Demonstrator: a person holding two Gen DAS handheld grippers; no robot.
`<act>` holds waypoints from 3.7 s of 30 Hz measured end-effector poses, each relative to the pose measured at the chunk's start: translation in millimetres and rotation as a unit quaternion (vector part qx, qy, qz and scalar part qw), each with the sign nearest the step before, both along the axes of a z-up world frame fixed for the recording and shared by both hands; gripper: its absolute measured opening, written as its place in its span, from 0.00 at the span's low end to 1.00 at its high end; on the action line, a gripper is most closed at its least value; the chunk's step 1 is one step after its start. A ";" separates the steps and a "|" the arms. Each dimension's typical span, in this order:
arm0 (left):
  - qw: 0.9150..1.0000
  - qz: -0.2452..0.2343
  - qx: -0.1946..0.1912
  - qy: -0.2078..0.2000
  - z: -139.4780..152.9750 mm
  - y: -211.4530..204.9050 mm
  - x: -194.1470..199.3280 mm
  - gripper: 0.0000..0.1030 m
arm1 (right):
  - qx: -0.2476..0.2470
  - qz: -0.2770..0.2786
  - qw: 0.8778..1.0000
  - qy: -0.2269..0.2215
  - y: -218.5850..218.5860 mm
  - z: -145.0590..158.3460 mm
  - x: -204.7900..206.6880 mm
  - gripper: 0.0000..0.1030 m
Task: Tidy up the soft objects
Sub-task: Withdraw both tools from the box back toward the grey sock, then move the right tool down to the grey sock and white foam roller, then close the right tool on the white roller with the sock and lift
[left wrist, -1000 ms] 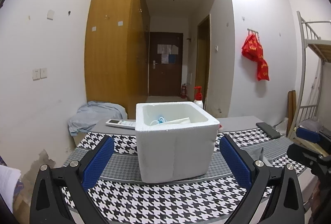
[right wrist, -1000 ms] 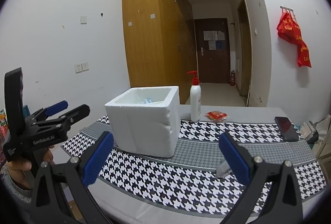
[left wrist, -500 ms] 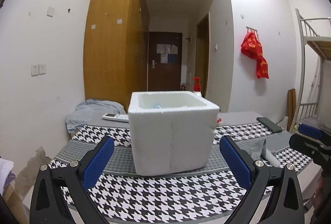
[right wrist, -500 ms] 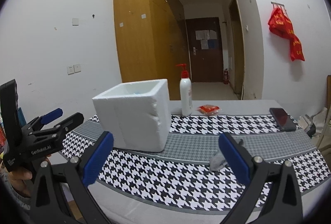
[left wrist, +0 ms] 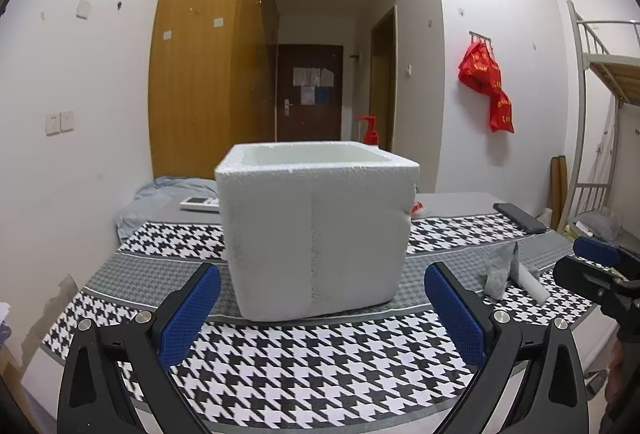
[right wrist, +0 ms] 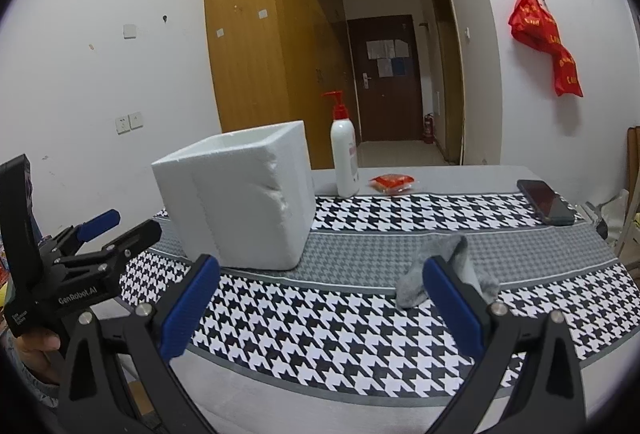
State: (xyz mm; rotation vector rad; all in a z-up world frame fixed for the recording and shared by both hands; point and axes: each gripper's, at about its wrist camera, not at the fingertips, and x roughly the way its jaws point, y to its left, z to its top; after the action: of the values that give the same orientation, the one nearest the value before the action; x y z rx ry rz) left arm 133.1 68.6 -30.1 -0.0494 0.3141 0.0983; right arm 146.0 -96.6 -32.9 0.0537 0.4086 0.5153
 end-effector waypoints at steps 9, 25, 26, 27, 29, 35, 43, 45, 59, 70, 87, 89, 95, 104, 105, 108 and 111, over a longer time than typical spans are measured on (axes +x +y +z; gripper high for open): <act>0.999 -0.043 0.011 0.024 -7.7 -27.1 12.7 0.99 | 0.004 -0.033 0.999 0.012 -26.1 -9.3 -3.0 1.00; 0.990 -0.127 0.029 0.058 -19.2 -86.6 37.1 0.99 | 0.007 -0.104 0.994 0.033 -76.5 -25.1 -0.3 1.00; 0.989 -0.131 0.031 0.061 -19.9 -89.9 38.8 0.99 | 0.009 -0.110 0.993 0.036 -79.5 -25.9 1.3 1.00; 0.988 -0.134 0.032 0.064 -20.3 -92.2 40.5 0.99 | 0.009 -0.113 0.993 0.037 -81.1 -26.4 1.9 1.00; 0.988 -0.139 0.031 0.066 -18.9 -95.7 42.4 0.99 | 0.007 -0.124 0.991 0.040 -84.9 -26.5 2.1 1.00; 0.987 -0.144 0.038 0.056 -10.1 -104.3 45.0 0.99 | -0.006 -0.142 0.989 0.039 -93.1 -27.1 -0.8 1.00; 0.986 -0.145 0.035 0.071 -13.5 -112.2 57.3 0.99 | -0.010 -0.157 0.986 0.058 -109.7 -37.7 9.5 1.00; 0.986 -0.144 0.041 0.078 -12.6 -116.7 60.6 0.99 | -0.013 -0.157 0.985 0.064 -111.9 -37.8 12.9 1.00; 0.982 -0.152 0.053 0.095 -16.5 -130.0 72.7 0.99 | -0.020 -0.147 0.986 0.073 -118.9 -40.9 26.8 1.00; 0.979 -0.147 0.045 0.131 -28.8 -131.4 100.8 0.99 | -0.038 -0.118 0.986 0.111 -107.9 -56.6 60.9 1.00; 0.980 -0.138 0.036 0.141 -34.3 -125.2 118.7 0.99 | -0.070 -0.076 0.980 0.169 -94.1 -77.7 92.5 0.61; 0.980 -0.137 0.033 0.142 -34.7 -124.3 120.0 0.99 | -0.073 -0.072 0.980 0.169 -92.9 -77.0 92.5 0.57; 0.979 -0.139 0.030 0.146 -37.9 -124.5 122.8 0.99 | -0.087 -0.049 0.980 0.169 -82.6 -76.9 92.6 0.37; 0.979 -0.138 0.031 0.149 -36.8 -125.0 120.7 0.99 | -0.071 -0.030 0.982 0.170 -84.4 -74.8 92.8 0.21; 0.979 -0.138 0.031 0.149 -36.7 -125.5 120.4 0.99 | -0.065 -0.029 0.983 0.169 -86.3 -72.7 91.5 0.21; 0.978 -0.141 0.034 0.151 -36.5 -128.8 119.5 0.99 | -0.055 -0.032 0.985 0.161 -93.0 -66.8 87.5 0.20; 0.977 -0.145 0.036 0.151 -35.8 -132.9 118.5 0.99 | -0.048 -0.047 0.986 0.154 -105.6 -61.3 82.3 0.20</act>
State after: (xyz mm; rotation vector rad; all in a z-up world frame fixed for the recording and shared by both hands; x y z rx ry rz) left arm 251.6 -64.2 -65.9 0.0847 0.6187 -0.1747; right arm 228.3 -202.1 -94.2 0.0600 0.7301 0.3947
